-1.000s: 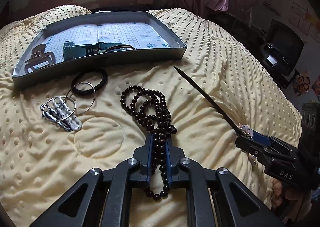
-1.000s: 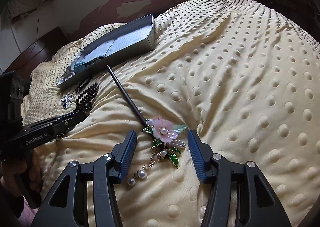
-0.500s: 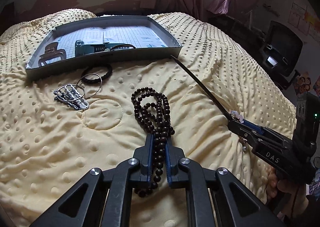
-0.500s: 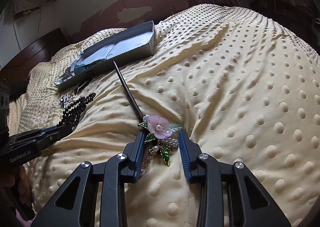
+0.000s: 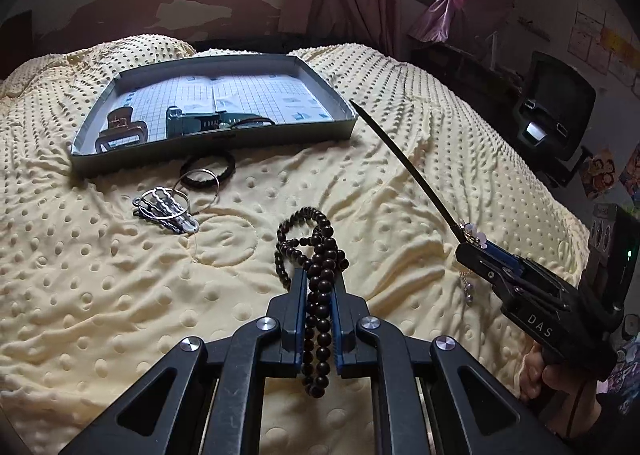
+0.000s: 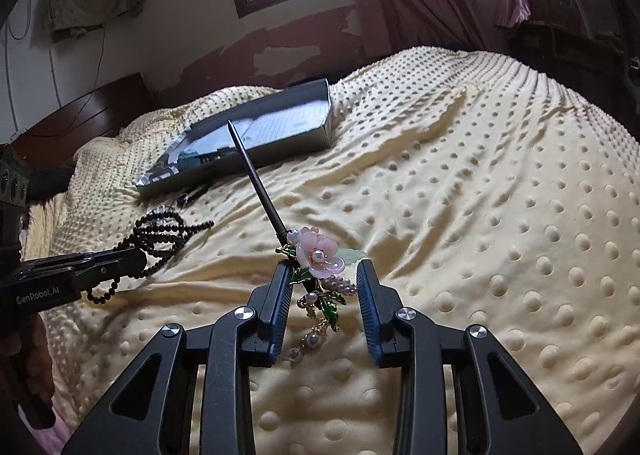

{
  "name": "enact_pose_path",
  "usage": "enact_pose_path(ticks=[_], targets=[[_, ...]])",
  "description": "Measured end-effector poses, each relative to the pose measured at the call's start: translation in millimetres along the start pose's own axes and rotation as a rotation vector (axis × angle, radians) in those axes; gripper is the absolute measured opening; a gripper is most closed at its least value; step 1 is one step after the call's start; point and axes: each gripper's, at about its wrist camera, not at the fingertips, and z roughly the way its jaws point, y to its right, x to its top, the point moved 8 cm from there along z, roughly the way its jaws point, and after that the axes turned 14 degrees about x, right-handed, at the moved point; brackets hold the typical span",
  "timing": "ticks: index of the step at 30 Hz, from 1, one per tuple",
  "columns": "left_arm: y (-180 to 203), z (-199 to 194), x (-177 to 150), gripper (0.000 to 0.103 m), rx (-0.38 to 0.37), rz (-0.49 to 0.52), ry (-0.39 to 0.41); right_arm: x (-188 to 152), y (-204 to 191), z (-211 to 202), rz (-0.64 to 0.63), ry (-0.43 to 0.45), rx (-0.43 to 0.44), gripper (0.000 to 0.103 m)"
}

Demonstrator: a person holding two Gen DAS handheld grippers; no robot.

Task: Organize jewelry
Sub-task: 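Carry the hairpin and bead string into the grey tray and open both grippers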

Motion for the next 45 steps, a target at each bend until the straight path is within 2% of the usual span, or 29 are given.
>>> enact_pose_path(ticks=[6, 7, 10, 16, 21, 27, 34, 40, 45], targets=[[-3.2, -14.0, 16.5, 0.010, -0.002, -0.010, 0.045, 10.1, -1.3, -9.7, -0.009, 0.045, -0.002, 0.029], [-3.3, -16.0, 20.4, 0.006, -0.002, -0.009, 0.051, 13.2, -1.4, -10.8, -0.007, 0.052, -0.001, 0.029], [-4.1, -20.3, 35.0, 0.006, 0.005, -0.001, 0.062, 22.3, -2.6, -7.8, -0.017, 0.056, -0.004, 0.029], [-14.2, -18.2, 72.4, 0.006, 0.029, -0.005, 0.096, 50.3, -12.0, 8.3, -0.045, 0.042, 0.041, 0.029], [-29.8, -6.3, 116.9, 0.006, 0.046, -0.043, 0.127, 77.8, -10.4, 35.0, -0.040, 0.021, 0.074, 0.029], [-59.1, 25.5, 166.9, 0.006, 0.075, -0.104, 0.159, 120.4, -4.4, 90.7, 0.006, -0.025, 0.071, 0.029], [-87.1, 76.3, 185.4, 0.006, 0.115, -0.136, 0.120, 146.8, -19.3, 160.5, -0.030, -0.126, 0.036, 0.029], [-103.0, 107.3, 183.7, 0.006, 0.107, -0.192, 0.072, 139.3, -29.2, 208.0, -0.032, -0.227, 0.037, 0.029], [-109.3, 118.5, 176.0, 0.006, 0.119, -0.207, 0.038, 131.5, -29.0, 223.2, -0.030, -0.267, 0.033, 0.029]])
